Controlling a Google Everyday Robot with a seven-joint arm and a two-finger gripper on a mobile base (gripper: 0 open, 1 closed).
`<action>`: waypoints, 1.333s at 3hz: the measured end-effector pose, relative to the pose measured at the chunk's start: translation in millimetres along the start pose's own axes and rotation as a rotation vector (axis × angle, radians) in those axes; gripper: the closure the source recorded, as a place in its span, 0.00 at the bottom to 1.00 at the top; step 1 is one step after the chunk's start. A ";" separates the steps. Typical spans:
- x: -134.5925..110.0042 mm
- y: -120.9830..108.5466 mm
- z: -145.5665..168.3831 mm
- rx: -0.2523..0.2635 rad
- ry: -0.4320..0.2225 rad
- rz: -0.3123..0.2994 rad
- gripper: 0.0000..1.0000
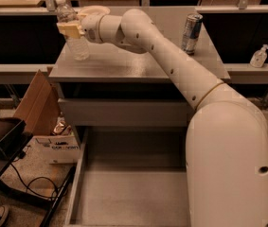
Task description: Place water bottle into middle drawer
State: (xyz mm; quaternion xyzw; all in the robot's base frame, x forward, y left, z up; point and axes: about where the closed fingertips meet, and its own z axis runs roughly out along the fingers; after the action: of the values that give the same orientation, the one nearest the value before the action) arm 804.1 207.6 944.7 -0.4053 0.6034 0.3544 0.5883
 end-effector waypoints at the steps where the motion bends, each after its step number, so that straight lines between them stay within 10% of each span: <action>1: -13.1 13.9 -13.2 0.011 -0.044 -0.016 1.00; 2: -31.5 29.6 -58.0 0.098 -0.120 -0.071 1.00; 4: 18.6 40.8 -119.0 0.265 -0.132 -0.066 1.00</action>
Offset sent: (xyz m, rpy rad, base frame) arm -0.1892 -0.0550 0.0552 0.2690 -0.1813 -0.0922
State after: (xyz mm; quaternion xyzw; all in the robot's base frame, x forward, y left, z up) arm 717.2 115.8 930.9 -0.3193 0.5915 0.2779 0.6863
